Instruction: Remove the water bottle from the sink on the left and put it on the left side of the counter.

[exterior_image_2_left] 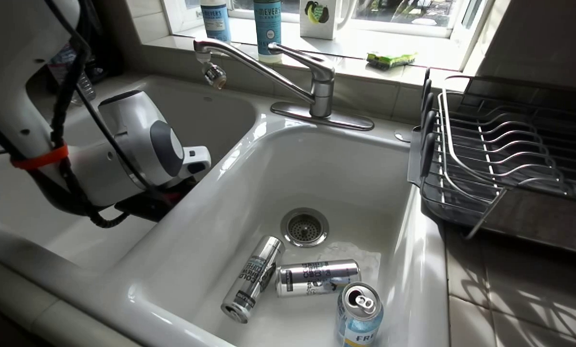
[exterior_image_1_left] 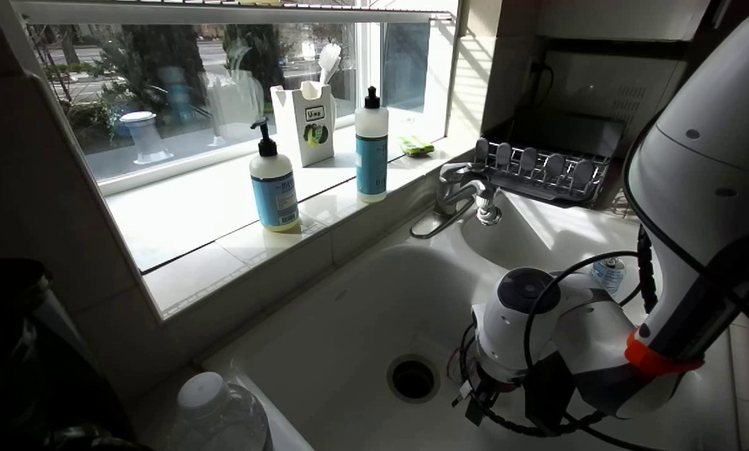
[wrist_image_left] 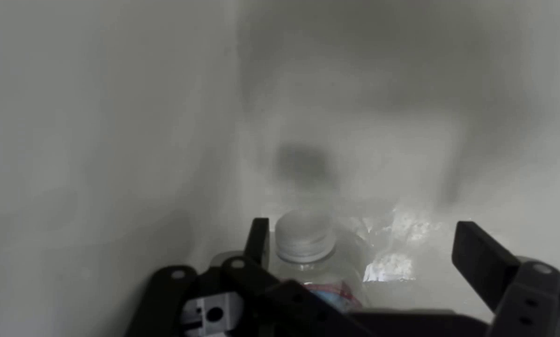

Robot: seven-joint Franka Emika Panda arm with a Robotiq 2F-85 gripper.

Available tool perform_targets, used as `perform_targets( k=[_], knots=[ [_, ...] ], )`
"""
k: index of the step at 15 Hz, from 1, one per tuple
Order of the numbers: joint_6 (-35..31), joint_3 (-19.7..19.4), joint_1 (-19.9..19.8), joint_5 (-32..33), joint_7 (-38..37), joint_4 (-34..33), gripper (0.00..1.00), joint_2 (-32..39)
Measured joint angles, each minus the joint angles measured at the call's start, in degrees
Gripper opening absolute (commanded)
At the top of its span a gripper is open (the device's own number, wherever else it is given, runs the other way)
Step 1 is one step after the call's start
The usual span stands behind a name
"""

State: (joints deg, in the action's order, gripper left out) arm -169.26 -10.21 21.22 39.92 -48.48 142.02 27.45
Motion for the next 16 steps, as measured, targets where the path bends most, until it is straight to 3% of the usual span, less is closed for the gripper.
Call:
perform_targets(
  k=[9,16],
  knots=[
    [-0.22,-1.79,0.85,0.06,-3.36,-1.40,0.03,2.31],
    [-0.12,-0.91,0.01,-0.20,-4.09,-1.07,0.02,1.12]
  ],
)
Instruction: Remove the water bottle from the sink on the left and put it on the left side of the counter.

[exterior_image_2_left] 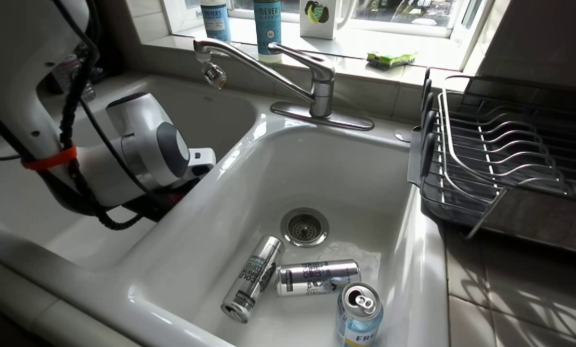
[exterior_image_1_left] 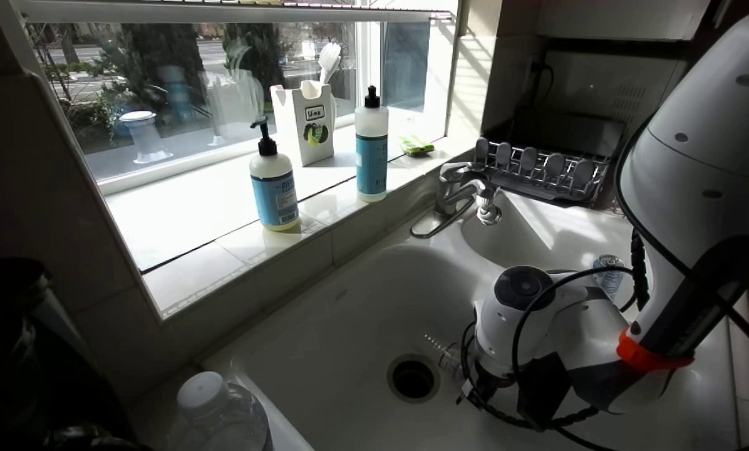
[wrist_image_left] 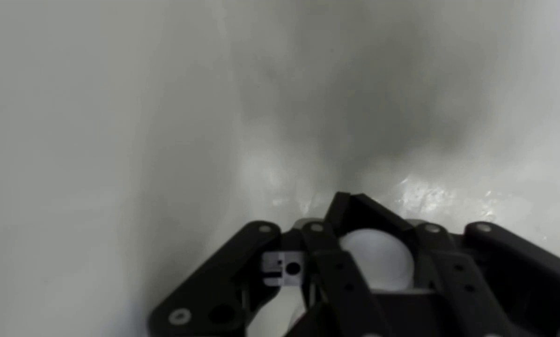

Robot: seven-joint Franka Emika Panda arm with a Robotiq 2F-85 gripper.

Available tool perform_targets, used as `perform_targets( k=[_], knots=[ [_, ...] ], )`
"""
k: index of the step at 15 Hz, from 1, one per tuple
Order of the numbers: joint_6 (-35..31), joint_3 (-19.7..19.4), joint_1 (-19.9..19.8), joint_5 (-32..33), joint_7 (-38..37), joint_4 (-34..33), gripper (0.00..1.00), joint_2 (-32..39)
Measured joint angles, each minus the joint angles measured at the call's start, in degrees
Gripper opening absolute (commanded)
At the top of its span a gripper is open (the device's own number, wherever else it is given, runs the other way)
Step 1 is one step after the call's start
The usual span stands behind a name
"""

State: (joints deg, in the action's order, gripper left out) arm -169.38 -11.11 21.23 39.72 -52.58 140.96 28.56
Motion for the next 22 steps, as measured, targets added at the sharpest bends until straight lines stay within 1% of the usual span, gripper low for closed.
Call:
perform_targets(
  k=[4,6,8,11,14,16,17,20,22],
  knots=[
    [1.32,2.70,-2.50,-0.49,1.04,0.90,0.02,-1.55],
    [4.48,6.57,-5.44,-2.92,4.68,1.98,0.02,-3.08],
    [7.92,11.11,-8.92,-7.70,11.25,3.66,0.02,-5.63],
    [13.38,16.21,-12.33,-18.90,24.33,6.01,0.02,-10.70],
    [19.66,19.15,-13.10,-30.29,35.45,6.47,0.02,-15.54],
    [24.35,20.75,-13.13,-36.01,40.73,5.99,0.02,-18.37],
    [27.03,21.37,-13.05,-37.85,42.57,5.58,0.02,-19.73],
    [37.01,22.31,-12.25,-39.05,45.27,3.36,0.02,-23.65],
    [42.29,22.66,-11.46,-39.03,46.42,1.76,0.02,-25.83]
  ],
)
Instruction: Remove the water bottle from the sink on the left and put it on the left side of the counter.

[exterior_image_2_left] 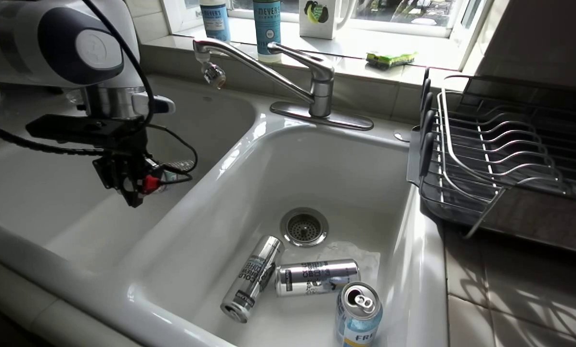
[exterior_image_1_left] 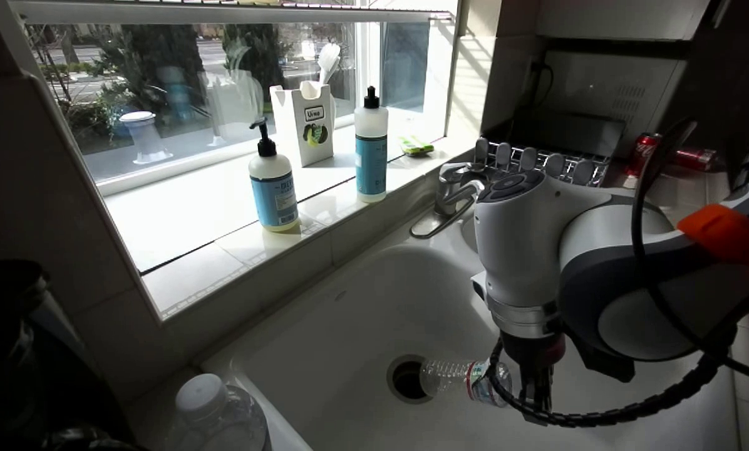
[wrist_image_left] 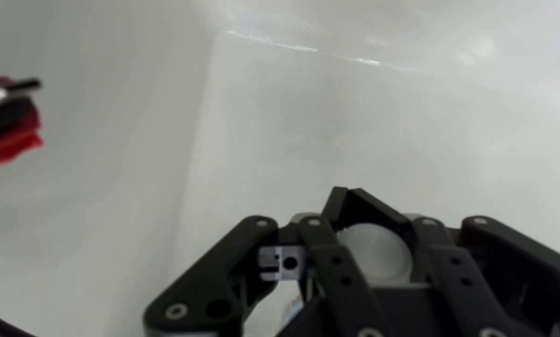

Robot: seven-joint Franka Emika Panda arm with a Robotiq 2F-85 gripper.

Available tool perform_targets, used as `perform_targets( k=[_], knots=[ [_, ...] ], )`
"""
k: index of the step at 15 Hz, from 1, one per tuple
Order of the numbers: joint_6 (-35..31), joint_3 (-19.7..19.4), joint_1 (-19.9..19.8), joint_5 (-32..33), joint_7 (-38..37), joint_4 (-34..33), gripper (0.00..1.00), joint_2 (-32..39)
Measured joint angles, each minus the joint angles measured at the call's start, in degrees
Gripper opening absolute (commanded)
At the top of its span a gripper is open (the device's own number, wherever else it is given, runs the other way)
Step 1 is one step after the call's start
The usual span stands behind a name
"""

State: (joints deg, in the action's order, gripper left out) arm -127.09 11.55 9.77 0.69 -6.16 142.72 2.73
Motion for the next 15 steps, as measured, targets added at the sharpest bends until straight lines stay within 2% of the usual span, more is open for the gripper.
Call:
perform_targets(
  k=[1,2,6,7,11,15],
  knots=[
    [2.38,0.26,0.39,0.02,0.65,-0.87,0.02,-0.94],
    [4.78,0.55,0.84,0.05,1.35,-1.84,0.10,-1.73],
    [5.47,0.40,1.04,0.05,1.40,-2.38,0.10,-1.91],
    [5.45,0.33,1.00,0.05,1.40,-2.37,0.02,-1.70],
    [5.52,0.58,1.37,0.77,2.31,-2.92,0.02,-1.59],
    [11.11,3.21,4.22,2.67,7.49,-7.52,0.02,-1.60]
  ],
)
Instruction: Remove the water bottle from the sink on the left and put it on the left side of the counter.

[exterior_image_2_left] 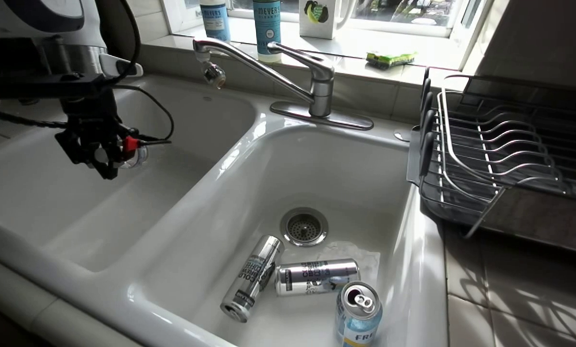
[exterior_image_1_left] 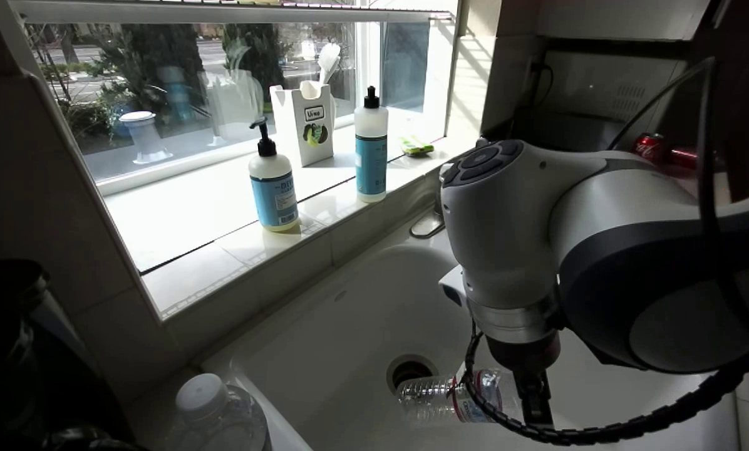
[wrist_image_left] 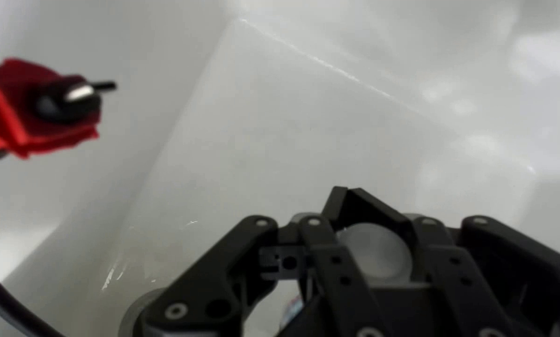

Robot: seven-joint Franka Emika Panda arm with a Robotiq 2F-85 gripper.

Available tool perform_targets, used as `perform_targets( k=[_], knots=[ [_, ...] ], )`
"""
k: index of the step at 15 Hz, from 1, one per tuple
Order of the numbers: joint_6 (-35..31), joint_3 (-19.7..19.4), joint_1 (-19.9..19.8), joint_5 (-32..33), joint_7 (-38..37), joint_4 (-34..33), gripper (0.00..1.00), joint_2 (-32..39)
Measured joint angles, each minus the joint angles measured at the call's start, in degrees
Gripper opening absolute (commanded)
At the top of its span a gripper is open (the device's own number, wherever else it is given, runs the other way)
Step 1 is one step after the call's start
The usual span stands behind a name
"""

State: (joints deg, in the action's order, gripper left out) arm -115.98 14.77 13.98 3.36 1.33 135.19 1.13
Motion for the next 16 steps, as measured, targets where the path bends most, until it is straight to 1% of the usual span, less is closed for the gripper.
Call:
perform_targets(
  k=[4,6,9,16],
  knots=[
    [10.32,2.19,2.46,1.79,5.61,-5.09,0.02,0.02],
    [13.09,2.49,2.92,3.48,8.30,-6.34,0.02,0.00],
    [14.45,2.55,3.08,5.62,11.71,-7.22,0.02,-0.51],
    [14.56,3.04,3.51,8.75,19.70,-8.49,0.02,-3.28]
  ],
)
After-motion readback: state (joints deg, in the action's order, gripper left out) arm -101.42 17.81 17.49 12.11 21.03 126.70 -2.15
